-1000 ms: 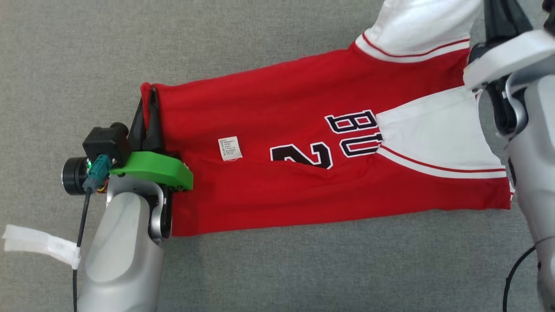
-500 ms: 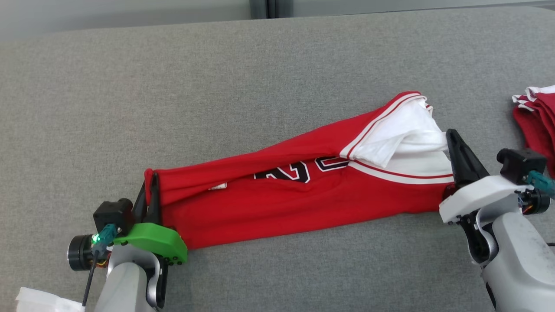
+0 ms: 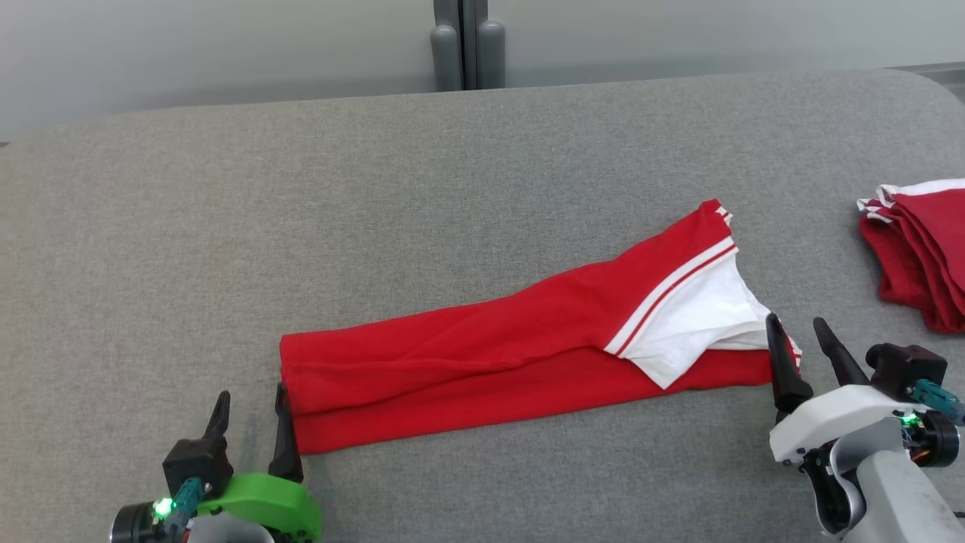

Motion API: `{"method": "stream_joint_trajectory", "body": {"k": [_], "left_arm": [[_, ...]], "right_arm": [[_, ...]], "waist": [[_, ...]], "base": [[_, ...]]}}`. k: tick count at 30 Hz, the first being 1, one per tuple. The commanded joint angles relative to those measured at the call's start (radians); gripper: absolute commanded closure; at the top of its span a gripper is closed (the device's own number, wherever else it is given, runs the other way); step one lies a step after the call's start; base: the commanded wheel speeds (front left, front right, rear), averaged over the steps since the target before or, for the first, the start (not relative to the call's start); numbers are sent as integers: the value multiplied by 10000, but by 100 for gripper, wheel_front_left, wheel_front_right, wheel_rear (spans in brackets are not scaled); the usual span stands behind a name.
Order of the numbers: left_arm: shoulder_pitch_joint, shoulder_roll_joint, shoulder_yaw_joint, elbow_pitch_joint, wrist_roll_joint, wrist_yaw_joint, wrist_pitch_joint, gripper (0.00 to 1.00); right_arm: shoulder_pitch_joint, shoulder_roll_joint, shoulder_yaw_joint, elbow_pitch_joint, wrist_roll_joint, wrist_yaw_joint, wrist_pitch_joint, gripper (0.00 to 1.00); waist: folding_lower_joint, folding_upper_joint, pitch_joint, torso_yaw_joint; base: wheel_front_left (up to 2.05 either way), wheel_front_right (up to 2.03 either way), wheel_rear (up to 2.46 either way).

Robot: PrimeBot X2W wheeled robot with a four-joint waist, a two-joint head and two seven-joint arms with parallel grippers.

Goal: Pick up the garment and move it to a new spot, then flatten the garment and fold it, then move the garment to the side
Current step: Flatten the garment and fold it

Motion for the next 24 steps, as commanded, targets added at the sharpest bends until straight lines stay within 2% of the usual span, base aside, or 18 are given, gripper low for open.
{"method": "stream_joint_trajectory", "body": {"k": [1,9,16,22,23,24], "left_arm": [[284,57,-40,-252,-141,117,5,0],[621,58,-959,-1346,-775,584,5,0],[95,54,-1711,-1603,-954,684,4,0],[-40,52,-1921,-1609,-1035,733,4,0],[-25,51,-1943,-1596,-1053,740,4,0],[2,51,-1950,-1586,-1074,752,4,0]], "right_arm": [[148,8,-118,-61,-162,-17,-37,0],[-531,-165,-306,470,-819,-17,-38,0],[-1837,-442,-627,2405,-1473,-17,96,0],[-2185,-307,-502,4080,-1265,-17,543,0],[-2138,-319,-566,4364,-1205,-19,533,57],[-2079,-376,-614,4600,-1186,-23,509,100]], "waist": [[0,0,-129,123],[0,0,75,803],[0,0,460,1483],[0,0,582,1675],[0,0,591,1666],[0,0,596,1637]], "base": [[0,0,0],[0,0,0],[0,0,0],[0,0,0],[0,0,0],[0,0,0]]}}
